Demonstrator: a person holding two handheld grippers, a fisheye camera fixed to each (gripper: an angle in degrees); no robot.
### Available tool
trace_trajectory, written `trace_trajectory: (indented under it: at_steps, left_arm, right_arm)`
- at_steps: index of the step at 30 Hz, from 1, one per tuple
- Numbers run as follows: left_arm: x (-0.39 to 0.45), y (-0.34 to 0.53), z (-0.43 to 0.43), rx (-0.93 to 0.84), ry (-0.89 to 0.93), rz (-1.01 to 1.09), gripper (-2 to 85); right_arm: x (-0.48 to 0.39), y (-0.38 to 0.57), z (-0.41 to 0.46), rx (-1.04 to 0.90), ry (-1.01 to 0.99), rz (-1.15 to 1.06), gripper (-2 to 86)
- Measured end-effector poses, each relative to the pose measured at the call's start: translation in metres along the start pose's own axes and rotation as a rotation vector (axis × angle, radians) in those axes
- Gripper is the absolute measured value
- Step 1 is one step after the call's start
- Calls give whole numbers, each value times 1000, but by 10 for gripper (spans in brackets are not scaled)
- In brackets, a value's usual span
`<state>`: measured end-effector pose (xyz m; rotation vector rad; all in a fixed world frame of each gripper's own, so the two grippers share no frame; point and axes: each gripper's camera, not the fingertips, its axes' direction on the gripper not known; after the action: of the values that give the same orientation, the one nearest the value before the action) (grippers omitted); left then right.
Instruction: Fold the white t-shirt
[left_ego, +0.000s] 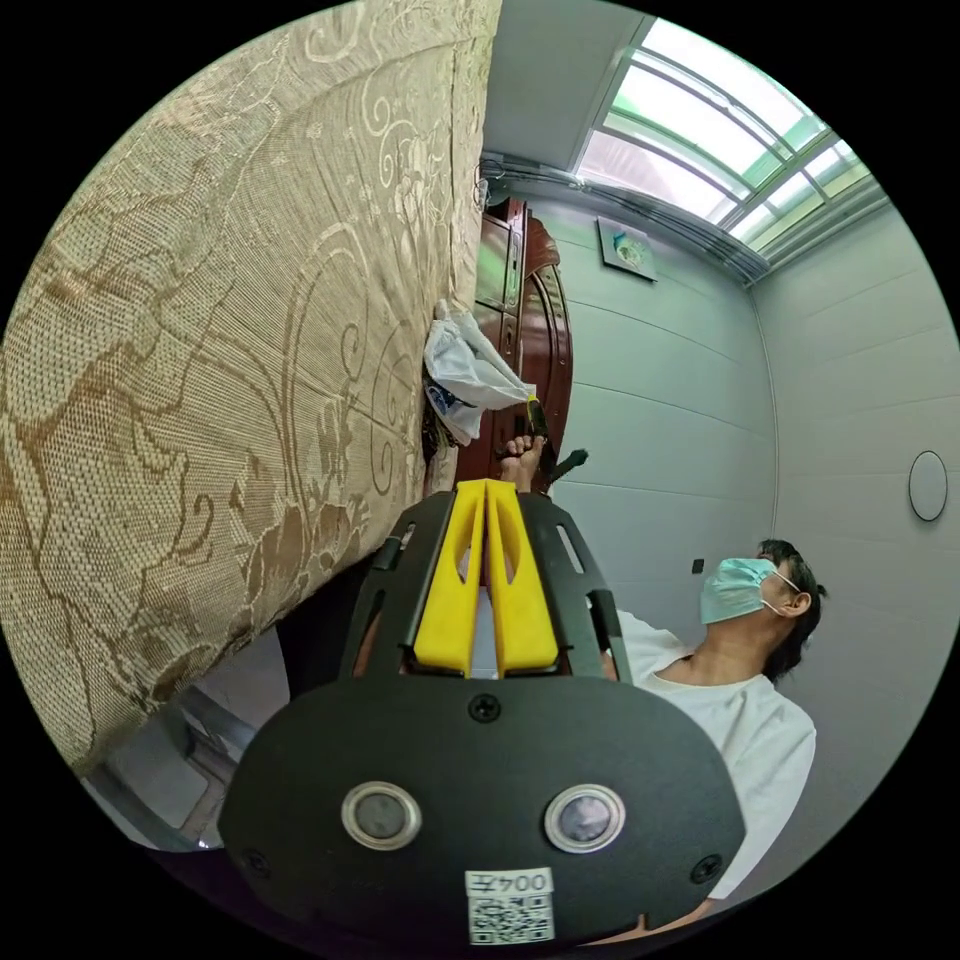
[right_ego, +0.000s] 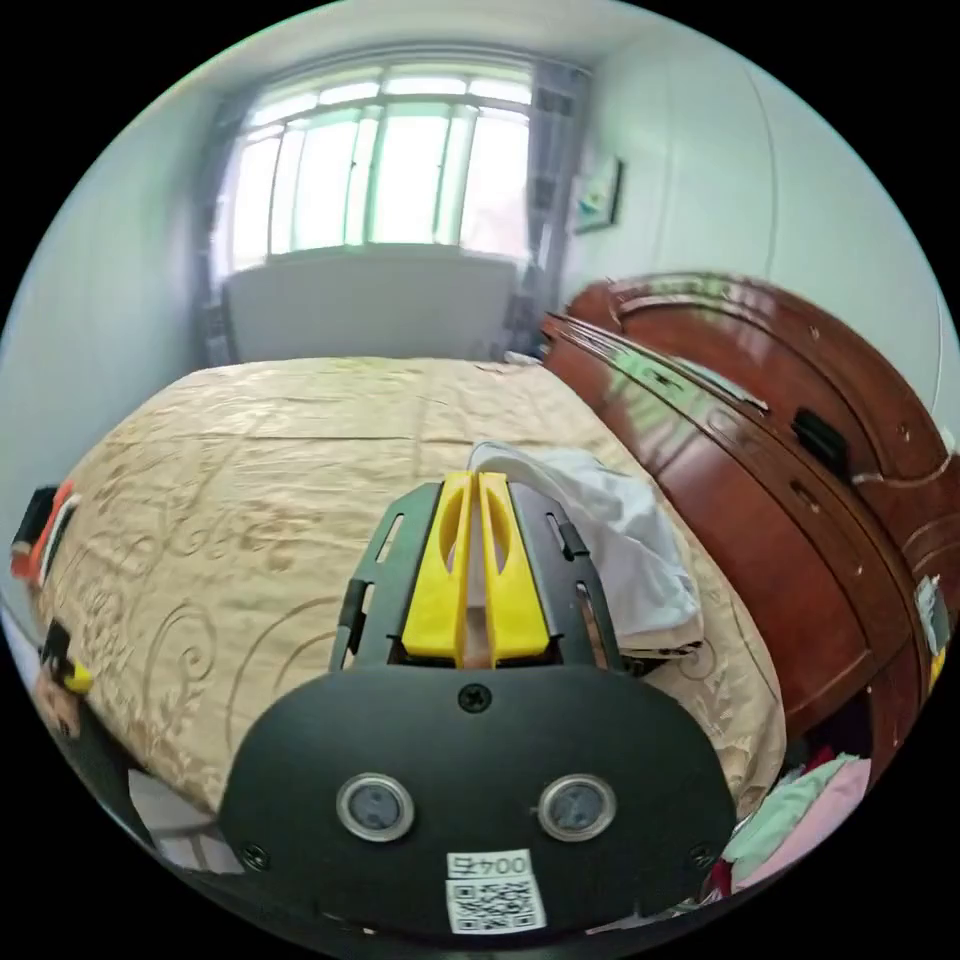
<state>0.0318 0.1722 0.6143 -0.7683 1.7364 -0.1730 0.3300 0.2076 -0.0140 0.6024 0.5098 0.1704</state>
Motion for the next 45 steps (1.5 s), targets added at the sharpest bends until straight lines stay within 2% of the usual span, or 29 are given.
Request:
trace_trajectory:
  at_steps: [2,6,8,10,13,18,21,23,26,30,32,33,36,41,45]
  left_arm:
    - [12,8,-4,-4,23,25,2]
    - [43,28,-29,0,43,87,3]
    - [53,38,-46,11,28,106,4]
    - [60,47,-63,20,11,115,4]
    - [66,62,-87,44,9,126,9]
    - [92,85,-106,55,-66,231,44]
    - [118,90,-93,23,-229,314,94]
    - [131,91,-79,-6,-292,358,112]
    - [145,92,-58,-26,-287,390,122]
    - [151,97,-42,-30,-260,360,117]
    - [153,100,-39,-34,-249,343,113]
    - [155,103,-39,-31,-251,333,110]
    - [166,111,-38,-25,-256,344,106]
    - [178,114,-27,-50,-270,375,125]
    - [197,120,15,-141,-276,461,163]
  right_arm:
    - [-66,14,-61,15,-206,-48,-1]
    - [-153,61,-114,-36,-427,-7,5]
    - [-222,95,-131,-131,-589,-91,9]
    - [-271,118,-147,-200,-655,-154,15]
    - [-314,136,-174,-242,-543,-195,36]
    - [-265,104,-191,-194,-447,-141,61]
    - [-210,66,-158,-243,-452,-62,119]
    - [-181,46,-110,-373,-488,2,153]
    - [-192,39,-72,-507,-519,-9,182]
    - [-247,44,-50,-570,-354,-125,174]
    - [-270,56,-28,-691,-154,-238,48]
    - [-270,58,-29,-692,-99,-249,31]
    - [-228,49,-101,-510,-215,-176,0]
    - [-85,66,-298,-72,-633,59,-7]
    - [-10,82,-371,49,-680,256,-7]
